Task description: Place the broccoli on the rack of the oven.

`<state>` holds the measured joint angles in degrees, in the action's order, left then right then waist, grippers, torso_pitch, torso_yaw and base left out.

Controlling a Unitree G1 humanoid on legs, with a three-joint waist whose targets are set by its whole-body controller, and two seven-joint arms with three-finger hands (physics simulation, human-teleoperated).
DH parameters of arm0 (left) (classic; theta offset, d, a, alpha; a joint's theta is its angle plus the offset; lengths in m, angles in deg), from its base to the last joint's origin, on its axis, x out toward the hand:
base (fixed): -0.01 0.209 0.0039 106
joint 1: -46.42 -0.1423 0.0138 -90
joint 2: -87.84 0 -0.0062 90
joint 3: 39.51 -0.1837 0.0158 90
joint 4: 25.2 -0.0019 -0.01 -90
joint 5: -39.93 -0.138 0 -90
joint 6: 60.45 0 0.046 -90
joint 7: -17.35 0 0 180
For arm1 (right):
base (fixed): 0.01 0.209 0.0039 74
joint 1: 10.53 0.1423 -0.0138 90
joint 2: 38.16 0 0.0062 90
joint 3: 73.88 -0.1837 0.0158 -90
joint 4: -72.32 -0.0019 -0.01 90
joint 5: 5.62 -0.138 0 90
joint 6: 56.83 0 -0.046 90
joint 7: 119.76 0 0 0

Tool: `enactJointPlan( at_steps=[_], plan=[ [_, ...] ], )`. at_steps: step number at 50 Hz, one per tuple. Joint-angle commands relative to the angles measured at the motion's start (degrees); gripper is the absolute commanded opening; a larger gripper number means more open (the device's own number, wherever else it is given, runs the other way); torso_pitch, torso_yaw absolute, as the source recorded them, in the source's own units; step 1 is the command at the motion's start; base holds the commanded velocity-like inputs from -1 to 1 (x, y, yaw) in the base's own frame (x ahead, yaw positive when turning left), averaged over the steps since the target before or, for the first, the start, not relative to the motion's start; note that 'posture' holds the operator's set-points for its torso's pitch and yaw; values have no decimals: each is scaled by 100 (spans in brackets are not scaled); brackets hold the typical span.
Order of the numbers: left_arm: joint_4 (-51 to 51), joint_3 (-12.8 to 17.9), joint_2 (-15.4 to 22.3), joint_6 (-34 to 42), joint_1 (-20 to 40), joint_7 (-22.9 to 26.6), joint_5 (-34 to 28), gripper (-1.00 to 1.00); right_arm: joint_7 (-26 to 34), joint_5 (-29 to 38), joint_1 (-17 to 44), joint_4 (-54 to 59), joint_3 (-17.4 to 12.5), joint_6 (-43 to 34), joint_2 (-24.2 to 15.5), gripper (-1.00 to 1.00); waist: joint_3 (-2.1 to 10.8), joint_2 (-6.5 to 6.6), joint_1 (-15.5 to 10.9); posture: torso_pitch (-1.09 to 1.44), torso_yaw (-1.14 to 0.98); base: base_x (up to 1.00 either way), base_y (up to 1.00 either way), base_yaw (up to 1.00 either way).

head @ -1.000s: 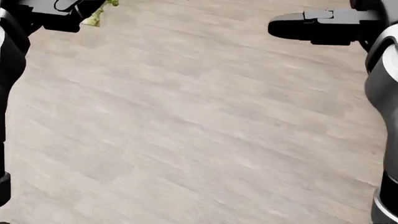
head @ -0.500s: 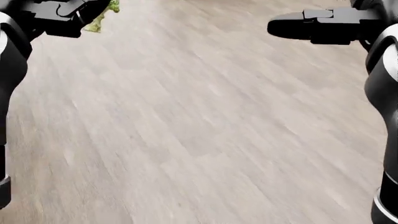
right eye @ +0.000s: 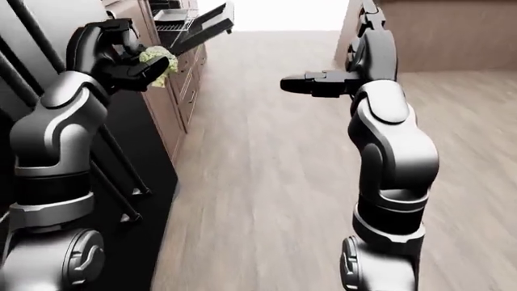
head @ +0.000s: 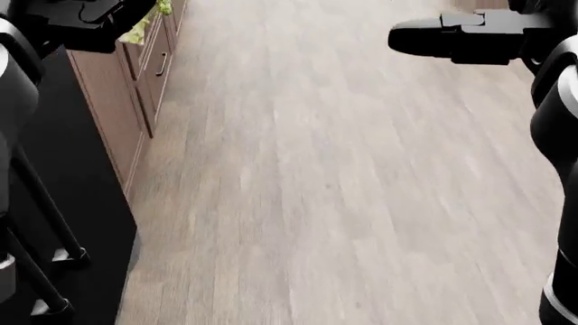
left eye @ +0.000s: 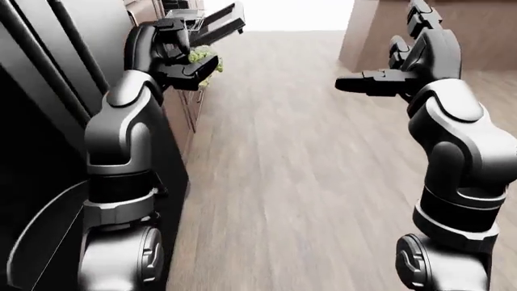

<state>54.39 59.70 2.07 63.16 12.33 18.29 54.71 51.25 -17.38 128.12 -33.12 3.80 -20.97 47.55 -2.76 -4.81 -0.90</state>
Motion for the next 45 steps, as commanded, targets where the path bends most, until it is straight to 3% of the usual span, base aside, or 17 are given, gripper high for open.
enactJointPlan(
  at_steps=[1,6,7,9,12,13,18,26,27,29,31,34,35,36,38,39,45],
  plan=[
    [201,138,124,-172,255,-25,13,-100,-20,-11,241,-164,-2,145,-44,100,200,-16,-87,0,0,-7,0,100],
    [243,143,129,-138,253,-37,27,-100,-91,-13,265,-125,-4,147,-57,100,232,262,-6,0,0,-5,3,59],
    [239,145,131,-143,252,-39,26,-100,-98,-10,258,-120,-2,151,-59,100,138,248,-35,0,0,0,2,0],
    [231,145,133,-152,255,-41,27,-100,-116,-5,258,-103,2,166,-53,100,97,389,59,0,0,0,0,0],
    [214,144,131,-171,254,-43,27,-100,-149,-26,260,-50,-33,198,-54,100,145,780,150,0,0,0,0,0],
    [215,142,129,-171,258,-47,28,-100,-156,-28,259,-36,-30,213,-54,100,55,612,142,0,0,0,0,0],
    [178,127,110,-215,264,-50,13,-100,-183,-43,250,-27,-13,243,-53,100,123,499,105,0,0,0,0,0],
    [189,126,100,-226,269,-68,18,-100,-170,-144,226,-194,-24,299,-67,100,148,426,24,0,0,0,0,0],
    [183,125,100,-236,272,-64,17,-100,-157,-152,222,-188,-19,329,-69,100,281,462,40,0,0,16,0,0],
    [191,127,100,-230,278,-66,23,-100,-152,-162,227,-192,-21,328,-80,100,143,455,60,0,0,26,0,0],
    [189,132,104,-235,276,-66,26,-100,-149,-164,226,-196,-9,325,-83,100,92,396,83,0,0,29,0,0],
    [208,136,108,-219,280,-73,36,-100,-144,-174,226,-200,-13,329,-82,100,117,136,62,0,0,31,0,0],
    [211,135,108,-217,278,-76,37,-100,-140,-176,220,-195,-16,343,-81,100,56,84,61,0,0,35,0,0],
    [211,136,108,-227,274,-73,39,-100,-140,-179,219,-198,-15,345,-81,100,58,228,44,0,0,36,0,0],
    [215,140,111,-229,275,-68,49,-100,-142,-186,223,-197,-17,347,-78,100,109,161,25,0,0,38,0,0],
    [222,139,112,-227,276,-66,55,-100,-139,-189,219,-193,-16,360,-77,100,147,187,21,0,0,45,0,0],
    [224,147,121,-224,271,-70,70,-100,-143,-197,214,-208,-2,353,-72,100,59,425,88,0,0,53,0,0]
  ],
)
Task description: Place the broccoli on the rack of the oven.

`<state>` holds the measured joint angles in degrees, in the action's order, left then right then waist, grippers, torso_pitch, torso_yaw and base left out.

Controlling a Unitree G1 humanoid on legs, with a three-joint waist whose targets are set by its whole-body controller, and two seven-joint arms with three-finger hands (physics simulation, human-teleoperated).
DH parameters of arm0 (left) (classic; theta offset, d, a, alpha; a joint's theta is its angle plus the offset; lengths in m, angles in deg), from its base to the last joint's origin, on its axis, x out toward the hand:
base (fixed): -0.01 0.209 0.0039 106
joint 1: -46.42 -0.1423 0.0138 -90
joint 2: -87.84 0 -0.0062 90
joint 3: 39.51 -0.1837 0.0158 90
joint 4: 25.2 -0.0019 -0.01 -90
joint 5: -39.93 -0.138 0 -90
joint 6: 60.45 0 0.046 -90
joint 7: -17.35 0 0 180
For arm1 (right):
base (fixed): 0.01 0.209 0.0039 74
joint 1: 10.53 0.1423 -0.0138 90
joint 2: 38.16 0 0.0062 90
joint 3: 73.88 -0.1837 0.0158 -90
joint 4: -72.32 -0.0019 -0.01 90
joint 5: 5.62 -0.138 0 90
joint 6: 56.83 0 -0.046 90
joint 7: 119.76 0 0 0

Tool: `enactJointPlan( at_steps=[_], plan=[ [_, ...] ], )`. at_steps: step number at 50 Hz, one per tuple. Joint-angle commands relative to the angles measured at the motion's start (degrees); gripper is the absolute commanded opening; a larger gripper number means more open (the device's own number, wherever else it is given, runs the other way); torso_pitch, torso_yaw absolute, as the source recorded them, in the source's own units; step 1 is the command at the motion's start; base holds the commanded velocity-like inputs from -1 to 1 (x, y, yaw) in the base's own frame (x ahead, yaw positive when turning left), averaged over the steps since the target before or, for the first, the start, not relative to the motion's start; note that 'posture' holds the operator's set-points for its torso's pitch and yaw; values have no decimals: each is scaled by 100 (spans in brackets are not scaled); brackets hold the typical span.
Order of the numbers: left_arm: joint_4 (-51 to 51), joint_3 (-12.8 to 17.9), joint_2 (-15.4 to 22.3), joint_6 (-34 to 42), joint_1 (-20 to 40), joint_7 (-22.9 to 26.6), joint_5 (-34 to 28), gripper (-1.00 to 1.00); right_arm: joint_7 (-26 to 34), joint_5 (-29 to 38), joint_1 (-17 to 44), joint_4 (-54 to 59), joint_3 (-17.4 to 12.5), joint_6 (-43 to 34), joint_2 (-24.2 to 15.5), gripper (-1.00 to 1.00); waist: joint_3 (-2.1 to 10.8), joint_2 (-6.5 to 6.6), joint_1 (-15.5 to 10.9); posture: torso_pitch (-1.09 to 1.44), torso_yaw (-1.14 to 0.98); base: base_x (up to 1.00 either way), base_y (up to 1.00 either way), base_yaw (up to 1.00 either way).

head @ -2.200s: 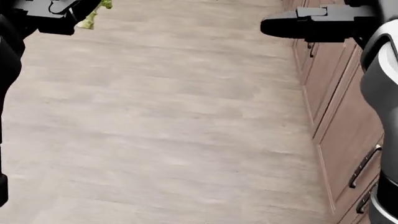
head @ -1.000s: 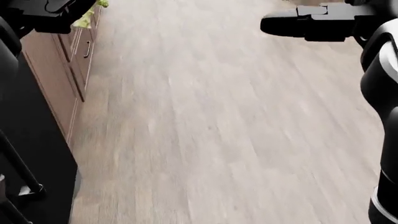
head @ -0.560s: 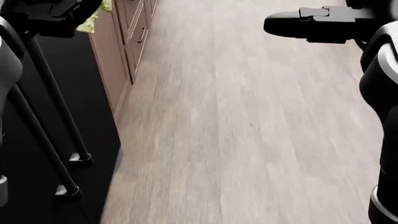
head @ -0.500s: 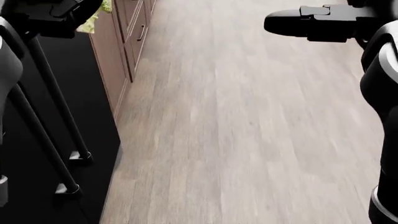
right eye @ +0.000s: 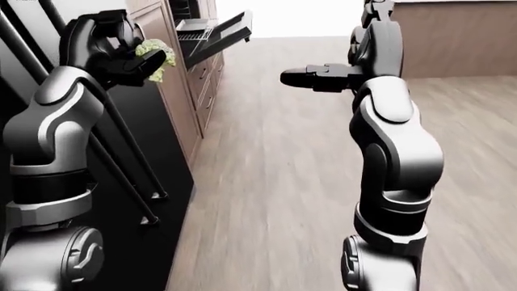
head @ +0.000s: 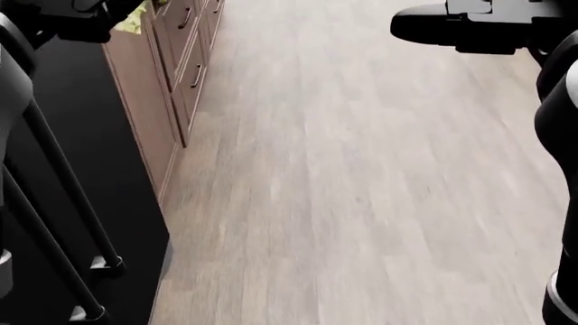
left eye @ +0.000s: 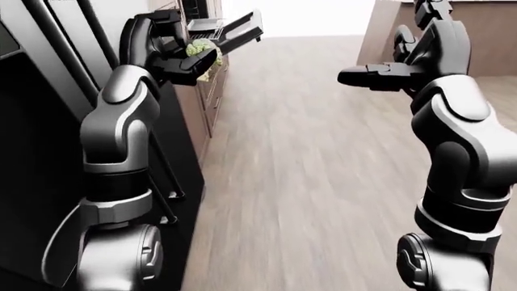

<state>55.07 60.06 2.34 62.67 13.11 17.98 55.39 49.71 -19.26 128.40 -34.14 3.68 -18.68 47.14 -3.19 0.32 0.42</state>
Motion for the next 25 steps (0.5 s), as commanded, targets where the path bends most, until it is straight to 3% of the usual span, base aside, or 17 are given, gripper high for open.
enactJointPlan(
  at_steps=[1,4,6,7,8,10,14,18,20,21,22,23,25],
  plan=[
    [156,105,94,-180,187,-37,0,-100,12,-6,177,-108,12,130,-31,100,115,-29,-18,0,0,56,0,0],
    [169,104,95,-172,179,-41,4,-100,20,-7,170,-118,9,127,-36,100,164,218,51,0,0,56,0,0],
    [197,111,99,-143,184,-52,14,-100,16,-4,177,-124,15,115,-32,100,276,574,51,0,0,55,0,0],
    [197,114,103,-145,179,-52,14,-100,19,-2,171,-121,16,122,-31,100,119,299,6,0,0,55,0,0],
    [200,116,104,-142,178,-56,16,-100,16,-4,177,-134,15,103,-30,100,85,415,62,0,0,55,0,0],
    [217,108,101,-130,171,-58,19,-100,23,-2,178,-136,16,102,-31,100,167,359,-19,0,0,56,0,0],
    [218,99,92,-129,177,-62,12,-100,24,5,179,-136,11,103,-33,100,143,189,-108,0,0,55,0,0],
    [205,98,89,-129,189,-63,10,-100,18,-13,214,-195,12,43,-33,100,189,-75,-210,0,0,55,0,0],
    [206,95,87,-131,188,-60,8,-100,22,-13,215,-205,14,37,-35,100,275,-376,-191,0,0,55,0,0],
    [223,95,88,-116,187,-61,11,-100,25,-13,210,-205,9,41,-38,100,248,-340,-171,0,0,55,0,0],
    [214,98,89,-124,185,-61,8,-100,26,-11,204,-203,10,45,-38,100,34,-347,-169,0,0,55,0,0],
    [218,100,91,-118,187,-61,10,-100,28,-10,203,-202,15,49,-35,100,1,-406,-154,0,0,55,0,0],
    [219,102,90,-116,189,-63,11,-100,39,-7,196,-185,17,70,-35,100,137,-341,-85,0,0,56,0,0]
  ],
)
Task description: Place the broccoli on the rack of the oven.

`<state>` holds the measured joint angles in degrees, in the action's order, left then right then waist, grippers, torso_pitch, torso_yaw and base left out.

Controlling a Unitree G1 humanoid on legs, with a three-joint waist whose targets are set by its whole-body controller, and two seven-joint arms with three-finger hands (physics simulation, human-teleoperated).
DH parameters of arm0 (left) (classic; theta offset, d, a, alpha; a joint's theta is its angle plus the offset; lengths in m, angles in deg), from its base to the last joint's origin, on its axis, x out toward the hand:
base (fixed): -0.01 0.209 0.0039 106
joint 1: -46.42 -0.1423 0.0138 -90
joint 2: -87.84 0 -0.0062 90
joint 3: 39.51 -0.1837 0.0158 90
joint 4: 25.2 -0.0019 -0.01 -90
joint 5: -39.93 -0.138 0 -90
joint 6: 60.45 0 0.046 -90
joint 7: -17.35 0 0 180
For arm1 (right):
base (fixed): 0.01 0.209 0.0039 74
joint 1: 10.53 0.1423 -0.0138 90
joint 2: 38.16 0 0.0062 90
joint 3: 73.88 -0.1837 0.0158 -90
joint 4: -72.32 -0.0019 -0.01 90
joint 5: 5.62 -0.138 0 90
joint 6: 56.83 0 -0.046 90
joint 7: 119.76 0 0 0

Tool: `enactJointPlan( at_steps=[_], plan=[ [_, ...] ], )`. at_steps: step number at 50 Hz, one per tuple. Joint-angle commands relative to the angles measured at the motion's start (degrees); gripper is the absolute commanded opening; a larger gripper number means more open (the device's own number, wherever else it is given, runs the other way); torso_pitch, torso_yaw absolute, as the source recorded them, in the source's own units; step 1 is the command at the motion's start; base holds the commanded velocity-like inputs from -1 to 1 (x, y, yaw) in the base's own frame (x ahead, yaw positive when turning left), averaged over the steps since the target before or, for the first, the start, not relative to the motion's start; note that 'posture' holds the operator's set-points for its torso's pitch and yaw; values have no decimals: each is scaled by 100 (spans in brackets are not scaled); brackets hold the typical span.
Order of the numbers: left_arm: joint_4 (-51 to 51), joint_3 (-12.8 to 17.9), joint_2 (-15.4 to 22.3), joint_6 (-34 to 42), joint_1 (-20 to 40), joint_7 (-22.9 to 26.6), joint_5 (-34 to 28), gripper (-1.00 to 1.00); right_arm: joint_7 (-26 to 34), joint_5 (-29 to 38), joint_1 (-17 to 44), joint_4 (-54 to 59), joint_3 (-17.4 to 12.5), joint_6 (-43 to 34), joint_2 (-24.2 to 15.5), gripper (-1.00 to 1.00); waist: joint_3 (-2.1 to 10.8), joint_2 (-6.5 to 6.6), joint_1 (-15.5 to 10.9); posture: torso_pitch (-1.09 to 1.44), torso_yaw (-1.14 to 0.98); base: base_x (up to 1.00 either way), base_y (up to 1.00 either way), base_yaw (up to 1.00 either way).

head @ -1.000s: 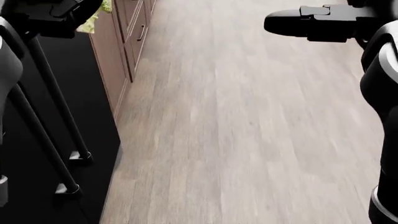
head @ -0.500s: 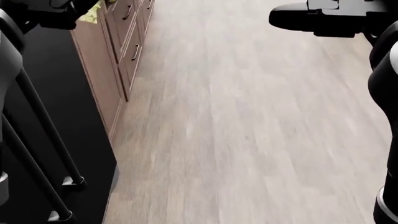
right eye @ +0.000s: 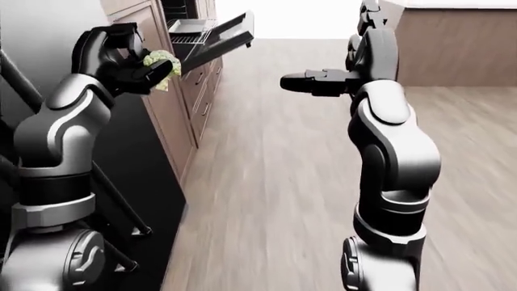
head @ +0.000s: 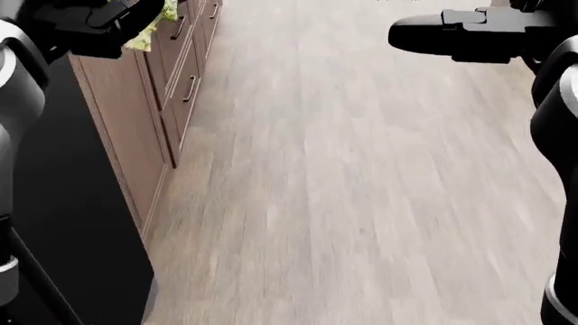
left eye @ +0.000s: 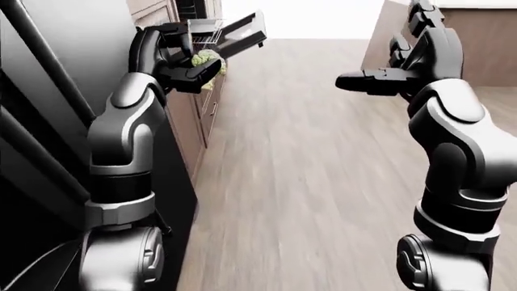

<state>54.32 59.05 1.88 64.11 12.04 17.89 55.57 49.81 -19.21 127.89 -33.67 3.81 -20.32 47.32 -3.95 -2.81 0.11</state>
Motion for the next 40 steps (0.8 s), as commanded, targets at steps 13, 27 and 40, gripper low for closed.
enactJointPlan(
  at_steps=[13,27,40],
  plan=[
    [275,198,130,-267,308,-58,-9,-100,40,12,255,-197,8,241,-56,100,140,687,74,0,0,56,0,0],
    [238,210,146,-290,313,-59,8,-100,42,29,257,-214,18,223,-34,100,124,-1,-126,0,0,56,0,0],
    [276,212,151,-288,303,-63,26,-100,33,34,257,-226,-1,206,-38,100,412,739,26,0,0,55,0,0]
  ],
)
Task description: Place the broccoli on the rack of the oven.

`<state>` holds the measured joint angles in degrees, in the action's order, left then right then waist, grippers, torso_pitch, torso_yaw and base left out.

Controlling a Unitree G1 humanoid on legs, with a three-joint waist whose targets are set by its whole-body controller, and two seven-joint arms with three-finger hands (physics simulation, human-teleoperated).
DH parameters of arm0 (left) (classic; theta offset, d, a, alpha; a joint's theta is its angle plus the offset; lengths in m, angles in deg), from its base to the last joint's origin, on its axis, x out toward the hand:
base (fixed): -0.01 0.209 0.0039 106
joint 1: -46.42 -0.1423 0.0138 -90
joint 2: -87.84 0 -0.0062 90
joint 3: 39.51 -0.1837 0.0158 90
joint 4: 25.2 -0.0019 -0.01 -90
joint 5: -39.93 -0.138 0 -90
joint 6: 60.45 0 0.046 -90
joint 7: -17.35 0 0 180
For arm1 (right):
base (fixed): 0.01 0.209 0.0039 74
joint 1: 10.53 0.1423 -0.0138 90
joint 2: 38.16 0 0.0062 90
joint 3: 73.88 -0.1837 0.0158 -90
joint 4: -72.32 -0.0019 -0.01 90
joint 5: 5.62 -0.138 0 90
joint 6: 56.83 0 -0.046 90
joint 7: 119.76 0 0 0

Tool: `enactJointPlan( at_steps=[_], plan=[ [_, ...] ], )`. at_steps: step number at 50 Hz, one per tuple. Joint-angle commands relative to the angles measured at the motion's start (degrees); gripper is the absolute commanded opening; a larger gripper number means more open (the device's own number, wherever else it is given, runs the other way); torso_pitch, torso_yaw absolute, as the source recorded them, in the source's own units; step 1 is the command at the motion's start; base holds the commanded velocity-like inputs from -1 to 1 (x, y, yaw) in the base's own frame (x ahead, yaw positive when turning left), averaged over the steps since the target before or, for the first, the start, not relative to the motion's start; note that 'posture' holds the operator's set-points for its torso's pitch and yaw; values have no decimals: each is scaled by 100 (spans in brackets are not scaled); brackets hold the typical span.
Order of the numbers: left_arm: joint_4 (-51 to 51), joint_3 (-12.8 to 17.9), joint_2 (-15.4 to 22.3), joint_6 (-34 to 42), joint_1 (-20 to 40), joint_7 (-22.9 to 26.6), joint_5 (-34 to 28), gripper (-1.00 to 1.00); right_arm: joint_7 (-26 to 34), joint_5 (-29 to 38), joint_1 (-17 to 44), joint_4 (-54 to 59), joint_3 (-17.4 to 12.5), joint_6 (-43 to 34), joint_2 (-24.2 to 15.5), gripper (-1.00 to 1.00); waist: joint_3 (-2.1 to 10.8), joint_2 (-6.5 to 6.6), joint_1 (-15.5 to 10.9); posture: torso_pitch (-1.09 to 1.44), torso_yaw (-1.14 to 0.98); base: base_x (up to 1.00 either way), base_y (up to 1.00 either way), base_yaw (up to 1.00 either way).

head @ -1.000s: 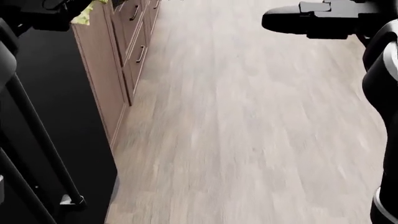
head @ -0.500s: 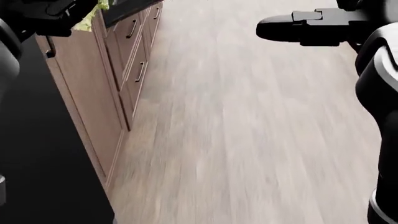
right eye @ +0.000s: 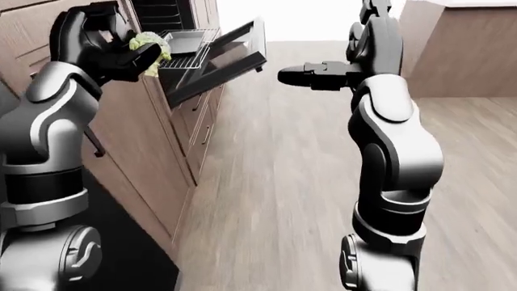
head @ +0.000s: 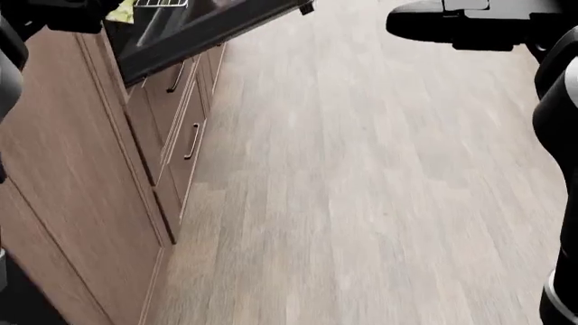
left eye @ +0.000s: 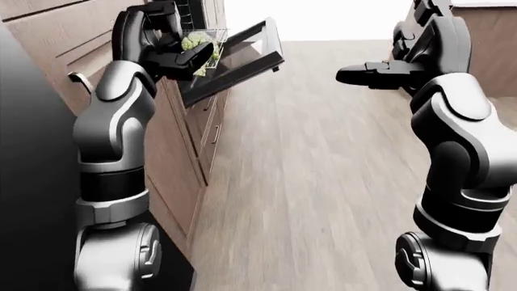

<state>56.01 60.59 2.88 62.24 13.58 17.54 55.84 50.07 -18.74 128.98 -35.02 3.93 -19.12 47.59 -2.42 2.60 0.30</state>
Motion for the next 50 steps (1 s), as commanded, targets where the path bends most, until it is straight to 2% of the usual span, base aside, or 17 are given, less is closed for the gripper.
enactJointPlan(
  at_steps=[1,3,4,9,11,13,14,16,22,25,27,29,35,40,42,45,50],
  plan=[
    [112,54,50,-98,148,-28,-2,-100,4,-13,144,-84,-21,95,-69,100,129,14,1,0,0,36,0,0],
    [124,50,48,-90,149,-27,-2,-100,-13,-13,157,-74,-22,96,-69,100,98,147,-13,0,0,24,0,0],
    [123,51,48,-93,149,-28,-5,-100,-27,-9,162,-54,-23,91,-72,100,165,126,-13,0,0,8,0,0],
    [125,49,45,-84,157,-32,-4,-100,-33,-28,171,-45,-27,119,-78,100,-101,-113,-16,0,0,0,0,0],
    [142,51,47,-69,158,-34,0,-100,-36,-46,169,-70,-30,120,-75,100,-62,-334,-10,0,0,0,0,0],
    [160,55,48,-53,157,-40,5,-100,-36,-70,177,-110,-33,112,-81,100,120,-778,-27,0,0,0,0,0],
    [163,55,48,-52,156,-41,6,-100,-30,-77,170,-115,-33,124,-84,100,-56,-609,-80,0,0,3,0,0],
    [163,55,48,-61,149,-39,5,-100,-28,-84,159,-122,-26,137,-82,100,155,-528,3,0,0,15,0,0],
    [149,59,51,-78,141,-28,9,-100,-28,-93,162,-107,-17,153,-81,100,153,-296,17,0,0,23,0,0],
    [133,58,52,-88,142,-25,9,-100,-23,-90,157,-88,-12,169,-82,100,150,-3,38,0,0,27,0,0],
    [129,60,55,-87,147,-22,11,-100,-21,-91,151,-94,-14,167,-83,100,303,240,62,0,0,28,0,0],
    [138,62,56,-77,150,-29,15,-100,-20,-88,144,-89,-11,173,-80,100,177,191,32,0,0,29,0,0],
    [130,57,52,-84,149,-29,14,-100,-25,-76,150,-89,-2,163,-76,100,176,-103,-70,0,0,28,0,0],
    [132,59,56,-83,153,-31,16,-100,-18,-72,159,-100,1,152,-75,100,309,-569,-166,0,0,28,0,0],
    [137,56,54,-77,153,-33,16,-100,-24,-73,164,-117,-3,133,-72,100,77,-649,-147,0,0,27,0,0],
    [149,53,52,-68,150,-35,15,-100,-24,-66,161,-111,4,143,-67,100,166,-548,-75,0,0,28,0,0],
    [102,55,53,-102,161,-23,8,-100,-9,-52,160,-69,6,183,-66,100,63,-234,9,0,0,28,0,0]
  ],
)
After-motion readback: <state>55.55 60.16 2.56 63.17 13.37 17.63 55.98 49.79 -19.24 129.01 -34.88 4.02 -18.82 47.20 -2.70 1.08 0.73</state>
